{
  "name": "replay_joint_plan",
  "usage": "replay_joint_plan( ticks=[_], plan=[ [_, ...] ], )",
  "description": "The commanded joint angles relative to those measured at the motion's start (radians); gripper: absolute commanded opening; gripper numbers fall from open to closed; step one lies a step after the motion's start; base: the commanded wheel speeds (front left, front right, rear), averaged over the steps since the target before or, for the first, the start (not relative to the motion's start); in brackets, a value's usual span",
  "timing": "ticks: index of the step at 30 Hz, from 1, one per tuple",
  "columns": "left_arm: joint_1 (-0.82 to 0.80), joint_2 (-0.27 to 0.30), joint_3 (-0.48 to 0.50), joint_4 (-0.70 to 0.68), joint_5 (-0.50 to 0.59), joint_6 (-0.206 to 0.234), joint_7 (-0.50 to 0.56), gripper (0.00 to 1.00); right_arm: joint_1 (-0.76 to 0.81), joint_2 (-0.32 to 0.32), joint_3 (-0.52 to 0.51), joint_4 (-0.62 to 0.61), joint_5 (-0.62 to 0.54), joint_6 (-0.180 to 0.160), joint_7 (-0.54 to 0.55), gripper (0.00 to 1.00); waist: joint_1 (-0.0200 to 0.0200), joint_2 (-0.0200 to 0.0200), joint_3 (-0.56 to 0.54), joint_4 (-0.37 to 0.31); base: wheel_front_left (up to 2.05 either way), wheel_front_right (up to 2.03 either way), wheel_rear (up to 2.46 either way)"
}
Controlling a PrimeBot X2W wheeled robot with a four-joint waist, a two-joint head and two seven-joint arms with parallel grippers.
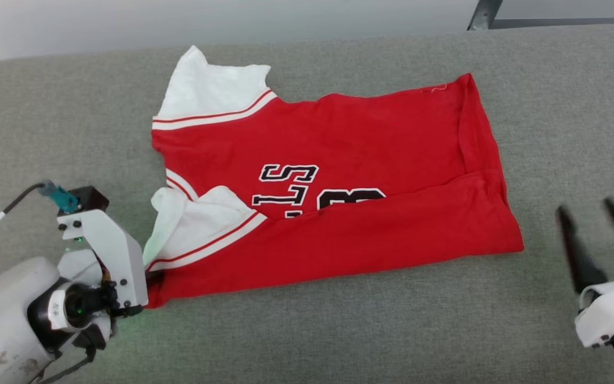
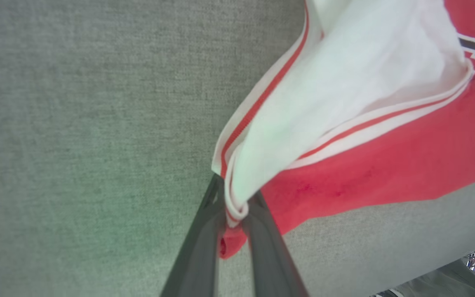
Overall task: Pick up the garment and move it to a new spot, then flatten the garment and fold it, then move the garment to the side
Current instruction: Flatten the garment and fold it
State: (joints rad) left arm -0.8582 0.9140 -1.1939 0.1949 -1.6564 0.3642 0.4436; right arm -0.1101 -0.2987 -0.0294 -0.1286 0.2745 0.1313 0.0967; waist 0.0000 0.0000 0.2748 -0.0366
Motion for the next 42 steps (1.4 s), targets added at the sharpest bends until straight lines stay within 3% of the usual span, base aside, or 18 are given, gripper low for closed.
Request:
replay_joint_plan(
  ticks=[1, 7, 13, 26, 27, 28, 37, 42],
  plan=[
    [0.001, -0.001, -0.003, -0.004, 0.008, 0.009, -0.004, 0.00, -0.010, -0.018, 0.011, 0.004, 0.037, -0.001, 0.092, 1.00, 0.0000, 0.0000, -0.004, 0.009, 0.00, 0.00, 0.00],
    [-0.017, -0.026, -0.006, -0.017, 0.023, 0.007, -0.003, 0.00, -0.066, -0.044, 0.017, 0.027, 0.130, -0.001, 0.399, 1.00, 0.0000, 0.0000, -0.003, 0.037, 0.00, 0.00, 0.00],
    [-0.038, -0.075, -0.012, -0.002, 0.040, -0.014, 0.004, 0.00, -0.135, -0.044, 0.016, 0.091, 0.136, -0.001, 0.628, 1.00, 0.0000, 0.0000, 0.007, 0.073, 0.00, 0.00, 0.00],
    [-0.084, -0.167, -0.006, 0.079, 0.055, -0.064, 0.007, 0.00, -0.240, -0.004, 0.062, 0.250, 0.121, 0.000, 0.866, 1.00, 0.0000, 0.0000, 0.056, 0.128, 0.00, 0.00, 0.00],
    [-0.086, -0.171, -0.005, 0.087, 0.054, -0.067, 0.008, 0.00, -0.244, -0.006, 0.069, 0.260, 0.119, 0.000, 0.877, 0.42, 0.0000, 0.0000, 0.057, 0.130, 0.00, 0.00, 0.00],
    [-0.087, -0.173, -0.005, 0.094, 0.053, -0.072, 0.008, 0.00, -0.248, -0.006, 0.071, 0.266, 0.120, 0.000, 0.880, 0.00, 0.0000, 0.0000, 0.058, 0.131, 0.00, 0.00, 0.00],
    [-0.071, -0.164, 0.006, 0.125, 0.040, -0.096, 0.009, 0.00, -0.233, -0.048, 0.044, 0.249, 0.160, -0.001, 0.928, 0.00, 0.0000, 0.0000, 0.041, 0.136, 0.00, 0.00, 0.00],
    [-0.057, -0.140, 0.005, 0.103, 0.034, -0.085, 0.019, 0.00, -0.203, -0.060, 0.011, 0.204, 0.177, -0.001, 0.948, 0.00, 0.0000, 0.0000, 0.027, 0.136, 0.00, 0.00, 0.00]
  ],
)
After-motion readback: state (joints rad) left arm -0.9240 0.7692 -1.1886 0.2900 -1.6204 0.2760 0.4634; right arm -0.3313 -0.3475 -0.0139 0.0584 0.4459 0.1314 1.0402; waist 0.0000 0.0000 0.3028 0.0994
